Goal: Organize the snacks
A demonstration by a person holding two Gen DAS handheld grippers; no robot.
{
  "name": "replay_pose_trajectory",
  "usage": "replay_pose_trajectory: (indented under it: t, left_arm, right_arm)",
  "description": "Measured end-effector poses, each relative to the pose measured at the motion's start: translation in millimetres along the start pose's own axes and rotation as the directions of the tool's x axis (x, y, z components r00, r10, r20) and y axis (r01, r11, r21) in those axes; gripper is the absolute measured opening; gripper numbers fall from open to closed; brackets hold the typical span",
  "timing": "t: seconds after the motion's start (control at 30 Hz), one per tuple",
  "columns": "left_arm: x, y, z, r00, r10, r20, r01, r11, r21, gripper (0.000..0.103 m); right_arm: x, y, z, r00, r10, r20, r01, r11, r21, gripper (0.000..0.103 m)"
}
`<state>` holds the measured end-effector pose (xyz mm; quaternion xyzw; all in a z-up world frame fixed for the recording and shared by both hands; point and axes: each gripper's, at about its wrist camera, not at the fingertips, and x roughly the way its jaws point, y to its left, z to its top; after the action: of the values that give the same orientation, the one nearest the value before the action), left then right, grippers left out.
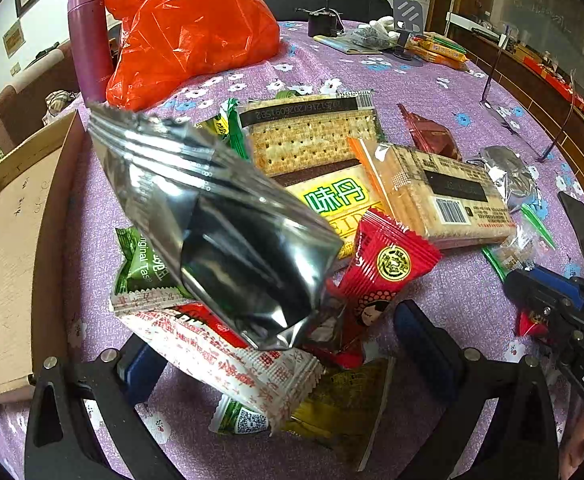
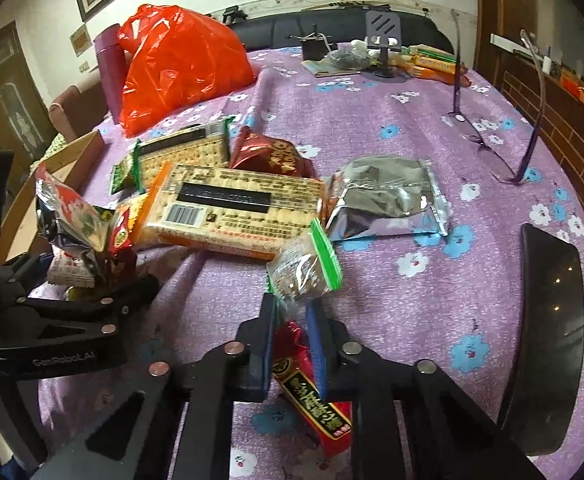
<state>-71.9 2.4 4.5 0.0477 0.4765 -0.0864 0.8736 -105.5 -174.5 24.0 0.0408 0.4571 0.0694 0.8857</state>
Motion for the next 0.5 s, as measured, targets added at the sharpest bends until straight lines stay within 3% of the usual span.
replay_pose_trajectory:
  t: [0.23,0.37,0.43,0.5]
  left_arm:
    - [2,-3,5,1.000,0.001,-0.027,-0.001,1.000,0.000,0.103]
    - [-6,-3,1,0.995,-0.076,-0.067,0.080,0.995,0.061,0.103]
    - [-19,5,-5,0.986,-0.151,-0.066,0.155,0.986,0.067,0.103]
    - [-36,13,-9,0.987,-0.160,-0.034,0.162,0.983,0.087,0.103]
  right_arm:
    - [-4,3,-4,0.996,0.083,0.015,-0.083,0.996,0.028,0.014]
    - [-10,-2,-8,0.997,0.079,0.026,-0.080,0.997,0.024,0.014]
    - [-15,-4,-9,0.997,0.073,0.030,-0.074,0.997,0.013,0.015]
    - [-20,-6,-10,0.997,0.069,0.038,-0.070,0.998,0.009,0.024]
